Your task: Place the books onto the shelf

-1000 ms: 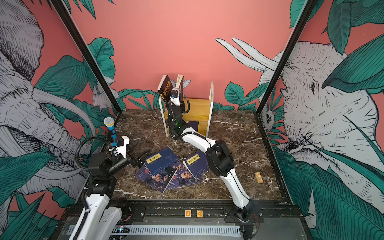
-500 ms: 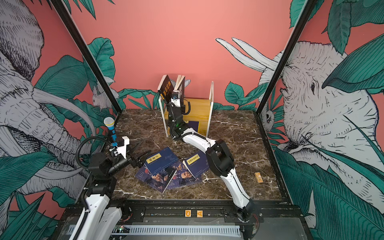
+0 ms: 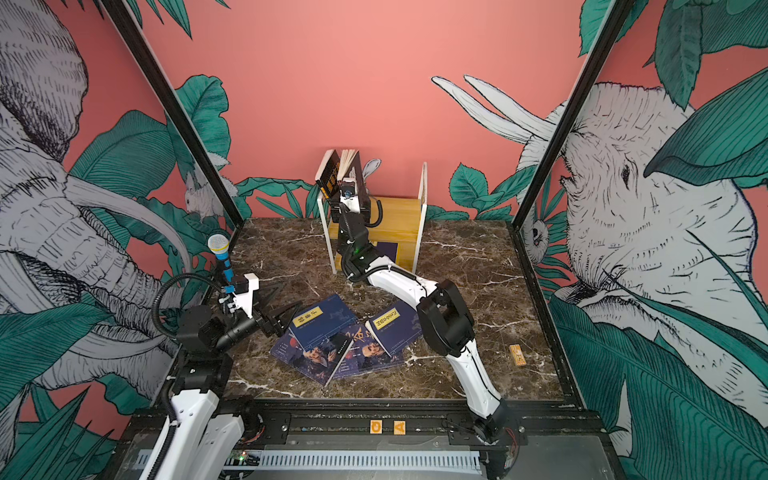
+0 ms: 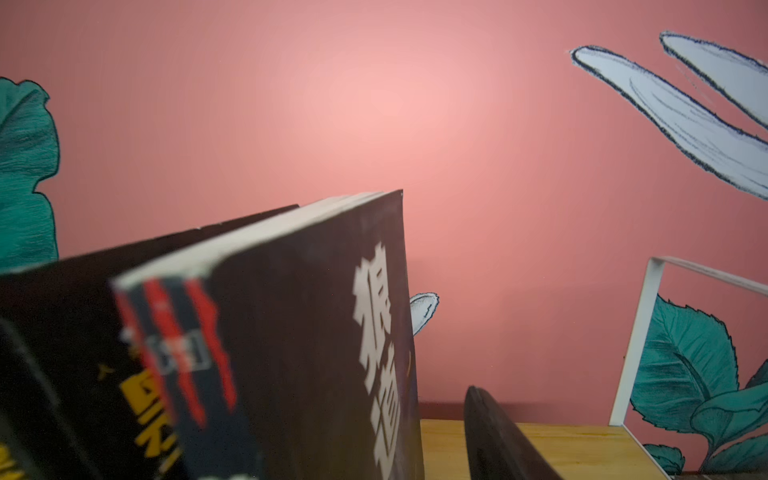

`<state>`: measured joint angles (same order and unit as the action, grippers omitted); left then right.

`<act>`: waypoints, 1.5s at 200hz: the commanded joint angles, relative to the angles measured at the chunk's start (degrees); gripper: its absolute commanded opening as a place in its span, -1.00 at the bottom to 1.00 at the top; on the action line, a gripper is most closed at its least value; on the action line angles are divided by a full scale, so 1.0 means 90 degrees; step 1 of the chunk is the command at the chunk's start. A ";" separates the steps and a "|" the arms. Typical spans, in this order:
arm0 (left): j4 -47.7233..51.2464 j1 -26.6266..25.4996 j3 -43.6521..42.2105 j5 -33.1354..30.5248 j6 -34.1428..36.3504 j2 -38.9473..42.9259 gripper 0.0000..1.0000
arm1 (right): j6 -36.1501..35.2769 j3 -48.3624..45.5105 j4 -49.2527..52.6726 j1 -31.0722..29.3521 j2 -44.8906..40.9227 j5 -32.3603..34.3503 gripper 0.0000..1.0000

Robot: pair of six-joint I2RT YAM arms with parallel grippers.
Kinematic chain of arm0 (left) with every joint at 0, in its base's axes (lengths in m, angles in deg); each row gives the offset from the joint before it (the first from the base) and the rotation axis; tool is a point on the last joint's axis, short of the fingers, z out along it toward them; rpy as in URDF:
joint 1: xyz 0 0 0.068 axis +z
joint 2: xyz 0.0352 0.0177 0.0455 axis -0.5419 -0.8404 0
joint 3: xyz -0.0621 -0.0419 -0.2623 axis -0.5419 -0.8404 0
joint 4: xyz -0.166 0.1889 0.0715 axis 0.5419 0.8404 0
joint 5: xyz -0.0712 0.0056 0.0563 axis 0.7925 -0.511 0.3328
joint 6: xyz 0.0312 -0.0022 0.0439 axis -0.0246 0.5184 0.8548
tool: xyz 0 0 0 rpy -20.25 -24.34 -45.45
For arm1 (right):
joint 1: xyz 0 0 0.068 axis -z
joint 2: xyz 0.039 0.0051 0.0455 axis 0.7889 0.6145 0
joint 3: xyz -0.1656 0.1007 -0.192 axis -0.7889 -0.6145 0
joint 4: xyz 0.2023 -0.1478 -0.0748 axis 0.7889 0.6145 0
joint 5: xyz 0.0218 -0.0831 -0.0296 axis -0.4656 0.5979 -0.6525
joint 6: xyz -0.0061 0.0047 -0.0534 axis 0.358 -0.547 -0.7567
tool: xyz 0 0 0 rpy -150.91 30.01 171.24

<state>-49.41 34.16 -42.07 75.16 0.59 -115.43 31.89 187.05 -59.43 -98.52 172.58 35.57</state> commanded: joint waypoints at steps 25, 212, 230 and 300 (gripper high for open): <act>0.0081 0.0059 0.0037 0.0110 0.0155 0.0070 0.99 | -0.0462 -0.0645 -0.0424 -0.0238 -0.0757 -0.0518 0.43; -0.0024 0.0052 0.0008 0.0147 0.0088 0.0051 0.99 | -0.0221 -0.4159 0.0812 0.0006 -0.3297 -0.0730 -0.33; -0.0053 0.0036 0.0010 0.0141 0.0079 0.0046 0.99 | -0.0050 -0.3748 0.1390 0.0245 -0.3154 -0.0849 -0.57; 0.0011 0.0001 0.0030 0.0141 0.0125 0.0023 0.99 | 0.0234 -0.1415 0.3325 0.0907 -0.1682 -0.1225 -1.00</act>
<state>-49.21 34.44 -42.07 75.37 0.85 -115.27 32.30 167.81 -38.40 -91.64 152.06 26.50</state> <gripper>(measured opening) 0.995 0.045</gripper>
